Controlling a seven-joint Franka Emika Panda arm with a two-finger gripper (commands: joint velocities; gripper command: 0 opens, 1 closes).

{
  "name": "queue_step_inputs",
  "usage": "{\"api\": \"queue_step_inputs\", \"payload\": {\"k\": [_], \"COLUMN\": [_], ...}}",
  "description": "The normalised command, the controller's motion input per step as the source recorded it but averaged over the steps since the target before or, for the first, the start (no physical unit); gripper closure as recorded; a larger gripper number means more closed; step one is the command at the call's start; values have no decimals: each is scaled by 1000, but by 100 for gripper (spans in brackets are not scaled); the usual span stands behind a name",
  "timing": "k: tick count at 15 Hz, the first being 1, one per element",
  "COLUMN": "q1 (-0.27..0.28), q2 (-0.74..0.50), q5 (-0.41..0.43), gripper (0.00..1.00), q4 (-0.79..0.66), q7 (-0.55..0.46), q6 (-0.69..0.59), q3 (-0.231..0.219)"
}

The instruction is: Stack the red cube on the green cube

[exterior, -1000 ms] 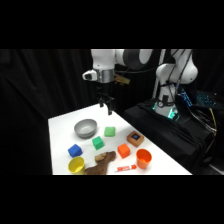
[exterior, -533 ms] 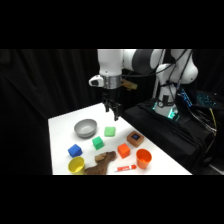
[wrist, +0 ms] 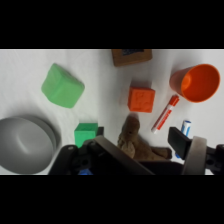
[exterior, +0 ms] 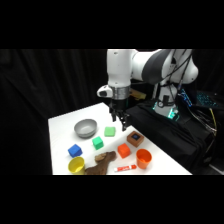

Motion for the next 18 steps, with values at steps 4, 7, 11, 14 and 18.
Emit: {"api": "queue_step_inputs", "payload": {"k": [4, 7, 11, 14, 18], "q1": [53, 46, 42, 55, 97], "q2": [136, 135, 112, 96, 108], "q5": [178, 93, 60, 54, -31], "gripper": [0, 0, 0, 0, 0], "q4": [-55, -43, -65, -99, -86], "q7": [15, 39, 58, 98, 177], "q6": [304, 291, 288, 343, 369], "q3": [49, 26, 12, 2, -49]}}
